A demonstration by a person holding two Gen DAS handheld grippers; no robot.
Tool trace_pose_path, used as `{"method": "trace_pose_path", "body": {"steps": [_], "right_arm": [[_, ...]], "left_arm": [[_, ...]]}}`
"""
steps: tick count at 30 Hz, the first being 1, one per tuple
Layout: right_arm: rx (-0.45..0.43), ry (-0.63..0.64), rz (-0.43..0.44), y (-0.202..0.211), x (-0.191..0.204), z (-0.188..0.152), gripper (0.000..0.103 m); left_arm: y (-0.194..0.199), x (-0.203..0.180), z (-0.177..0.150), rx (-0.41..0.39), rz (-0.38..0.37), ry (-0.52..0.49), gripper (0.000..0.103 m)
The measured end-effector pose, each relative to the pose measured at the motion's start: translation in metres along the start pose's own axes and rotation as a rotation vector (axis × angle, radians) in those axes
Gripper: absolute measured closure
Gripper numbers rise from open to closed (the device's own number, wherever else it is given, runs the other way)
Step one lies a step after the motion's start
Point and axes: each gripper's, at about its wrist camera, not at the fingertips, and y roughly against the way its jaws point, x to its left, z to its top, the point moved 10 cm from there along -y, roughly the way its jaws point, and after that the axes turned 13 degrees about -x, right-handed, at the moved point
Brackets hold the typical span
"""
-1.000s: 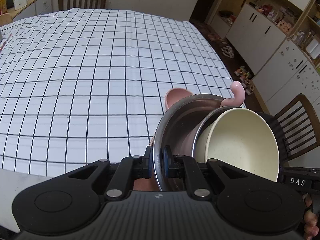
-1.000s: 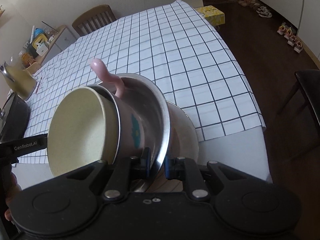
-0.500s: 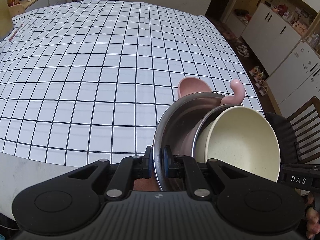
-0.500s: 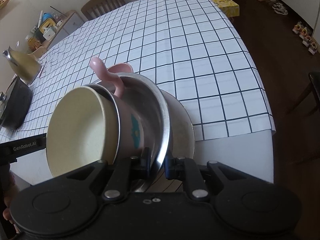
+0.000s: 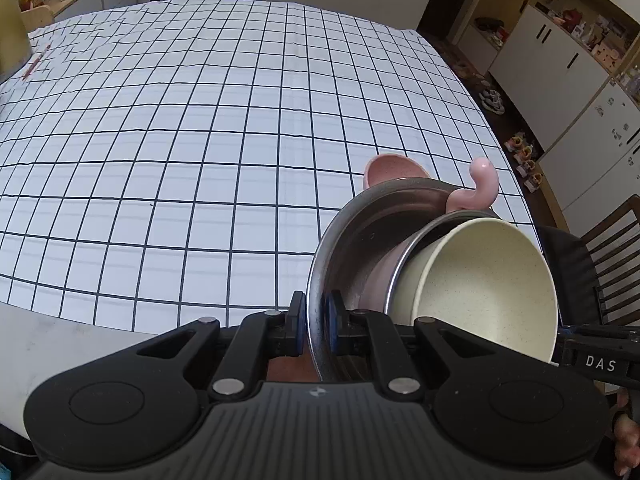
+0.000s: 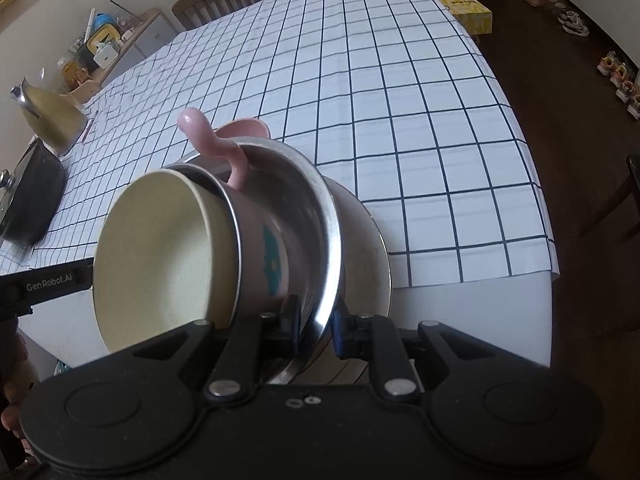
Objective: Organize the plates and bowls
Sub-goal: 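Lift the nested stack with both grippers and carry it over the pink plate, then lower the stack onto the pink bear-shaped plate and open both grippers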
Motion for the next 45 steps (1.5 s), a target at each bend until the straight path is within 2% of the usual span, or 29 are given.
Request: {"method": "trace_pose_path", "body": {"steps": [8,15,22,25,27,29,31,33,34,40,42,45], "right_arm": [[-0.019,-0.001,-0.007,0.007,-0.005,0.005,0.079],[-0.047,0.002,0.004,0.017,-0.008,0.01,0.073],[-0.097,0.035,0.006,0.034,-0.001,0.016,0.065],[-0.126,0.056,0.003,0.042,0.004,0.019,0.061],[-0.146,0.076,0.003,0.048,0.008,0.019,0.059],[-0.17,0.094,0.003,0.055,0.013,0.02,0.056],[-0.192,0.112,0.007,0.061,0.018,0.02,0.05],[-0.217,0.139,0.015,0.068,0.025,0.02,0.049],[-0.23,0.149,0.013,0.071,0.028,0.02,0.044],[-0.322,0.189,0.023,0.092,0.046,0.019,0.021],[-0.343,0.203,0.037,0.099,0.053,0.018,0.018],[-0.382,0.219,0.043,0.111,0.064,0.015,0.008]], "left_arm": [[0.001,-0.002,0.001,0.005,0.02,-0.023,0.092],[0.006,0.001,0.004,-0.014,0.046,-0.027,0.082],[0.029,0.004,0.007,-0.055,0.059,-0.047,0.076],[0.042,0.007,0.008,-0.082,0.062,-0.045,0.064],[0.055,0.007,0.011,-0.111,0.069,-0.047,0.052],[0.067,0.008,0.013,-0.139,0.067,-0.05,0.05],[0.077,0.008,0.014,-0.163,0.068,-0.059,0.05],[0.087,0.008,0.014,-0.187,0.07,-0.067,0.05],[0.092,0.009,0.013,-0.197,0.07,-0.069,0.049],[0.123,0.008,0.006,-0.252,0.052,-0.104,0.032],[0.133,0.007,0.004,-0.272,0.042,-0.11,0.026],[0.149,0.009,0.001,-0.298,0.022,-0.109,0.024]]}}
